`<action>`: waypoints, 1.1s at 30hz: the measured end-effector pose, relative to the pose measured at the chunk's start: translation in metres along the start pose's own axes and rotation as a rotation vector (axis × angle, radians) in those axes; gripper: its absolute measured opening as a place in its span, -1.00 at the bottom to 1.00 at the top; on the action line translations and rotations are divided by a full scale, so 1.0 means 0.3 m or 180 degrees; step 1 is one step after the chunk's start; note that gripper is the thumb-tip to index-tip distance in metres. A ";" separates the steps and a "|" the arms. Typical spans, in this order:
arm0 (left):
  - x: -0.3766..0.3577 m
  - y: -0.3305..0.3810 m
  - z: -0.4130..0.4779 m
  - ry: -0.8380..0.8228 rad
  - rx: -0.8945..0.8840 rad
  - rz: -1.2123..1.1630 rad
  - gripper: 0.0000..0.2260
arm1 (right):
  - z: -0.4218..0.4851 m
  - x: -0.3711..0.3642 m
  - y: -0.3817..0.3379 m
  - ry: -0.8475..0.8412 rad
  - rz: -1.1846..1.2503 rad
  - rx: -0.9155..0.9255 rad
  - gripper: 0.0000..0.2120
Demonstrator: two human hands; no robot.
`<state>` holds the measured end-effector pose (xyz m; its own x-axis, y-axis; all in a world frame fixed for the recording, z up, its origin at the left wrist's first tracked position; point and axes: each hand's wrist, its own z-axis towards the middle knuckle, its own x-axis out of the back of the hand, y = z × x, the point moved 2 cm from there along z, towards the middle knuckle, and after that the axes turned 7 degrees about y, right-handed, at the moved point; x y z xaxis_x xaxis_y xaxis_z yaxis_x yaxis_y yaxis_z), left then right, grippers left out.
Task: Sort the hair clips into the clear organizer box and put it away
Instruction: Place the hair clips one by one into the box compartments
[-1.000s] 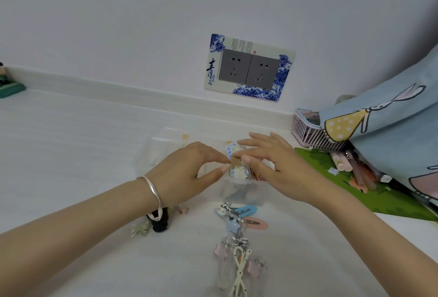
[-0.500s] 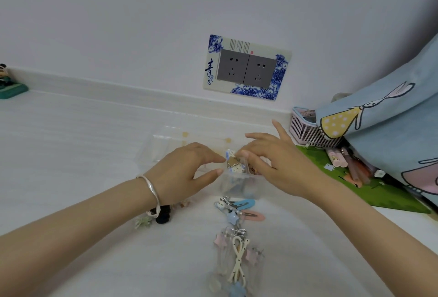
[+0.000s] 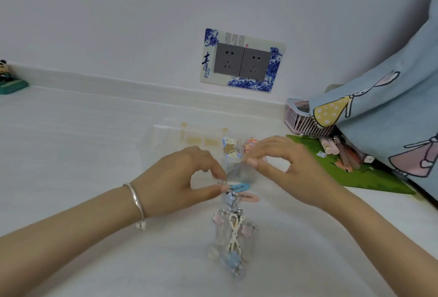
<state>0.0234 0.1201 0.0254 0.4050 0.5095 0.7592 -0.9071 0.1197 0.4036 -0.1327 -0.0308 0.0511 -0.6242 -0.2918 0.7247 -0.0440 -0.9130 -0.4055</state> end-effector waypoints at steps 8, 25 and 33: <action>-0.063 0.018 -0.073 -0.0336 0.0317 -0.0070 -0.60 | -0.195 -0.053 -0.008 -0.1038 0.0325 -0.0689 -0.82; -0.100 0.100 -0.039 -0.0392 0.0295 -0.0213 -0.76 | -0.208 -0.067 0.036 -0.0748 0.0984 -0.1389 -0.87; -0.112 0.139 0.021 0.0032 -0.0464 0.0677 -0.75 | -0.173 -0.035 0.035 -0.0239 0.1777 -0.1895 -0.89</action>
<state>-0.0274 0.1027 0.0199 0.2028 0.5448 0.8137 -0.9790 0.1302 0.1568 -0.1670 -0.0225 0.0104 -0.6238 -0.6962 0.3553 -0.1620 -0.3296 -0.9301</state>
